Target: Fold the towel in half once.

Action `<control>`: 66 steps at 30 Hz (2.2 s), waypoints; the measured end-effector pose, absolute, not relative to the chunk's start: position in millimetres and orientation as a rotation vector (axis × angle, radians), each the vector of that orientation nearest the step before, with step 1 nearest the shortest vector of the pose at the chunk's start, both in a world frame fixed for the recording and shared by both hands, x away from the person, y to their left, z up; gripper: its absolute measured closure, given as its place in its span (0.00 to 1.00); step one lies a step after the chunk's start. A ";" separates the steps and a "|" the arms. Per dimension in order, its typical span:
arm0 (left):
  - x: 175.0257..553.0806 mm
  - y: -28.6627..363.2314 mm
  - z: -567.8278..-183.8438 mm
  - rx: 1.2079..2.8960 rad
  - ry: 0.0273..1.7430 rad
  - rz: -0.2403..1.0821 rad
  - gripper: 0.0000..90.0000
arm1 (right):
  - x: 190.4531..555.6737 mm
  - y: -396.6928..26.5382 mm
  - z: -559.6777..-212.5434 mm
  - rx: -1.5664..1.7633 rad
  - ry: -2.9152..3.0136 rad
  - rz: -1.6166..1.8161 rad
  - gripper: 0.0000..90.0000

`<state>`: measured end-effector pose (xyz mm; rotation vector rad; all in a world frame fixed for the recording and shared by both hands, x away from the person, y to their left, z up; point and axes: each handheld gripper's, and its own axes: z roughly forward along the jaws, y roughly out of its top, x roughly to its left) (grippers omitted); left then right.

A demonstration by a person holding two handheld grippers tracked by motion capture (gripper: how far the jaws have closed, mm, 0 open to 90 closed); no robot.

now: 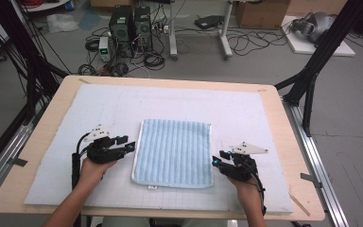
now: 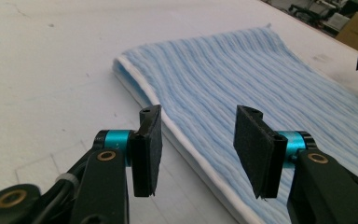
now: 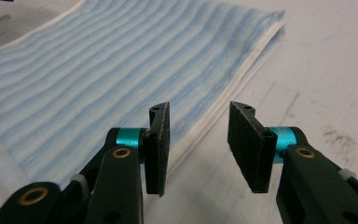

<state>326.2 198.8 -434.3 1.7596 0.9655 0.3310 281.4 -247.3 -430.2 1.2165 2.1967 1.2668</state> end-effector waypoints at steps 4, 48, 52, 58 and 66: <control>340.2 195.6 -436.3 1.747 0.983 0.336 0.54 | 296.3 -250.8 -428.1 1.221 2.186 1.279 0.64; 425.8 171.5 -448.2 1.735 1.143 0.283 0.98 | 395.0 -230.3 -440.3 1.341 2.149 1.209 0.98; 429.1 170.9 -452.3 1.752 1.160 0.269 0.98 | 399.8 -225.6 -441.5 1.360 2.155 1.166 0.98; 427.4 174.0 -446.6 1.735 1.157 0.355 0.72 | 398.6 -223.2 -440.3 1.351 2.125 1.105 0.78; 424.0 155.3 -447.9 1.812 1.021 0.395 0.89 | 407.7 -215.4 -442.4 1.292 2.179 1.161 0.84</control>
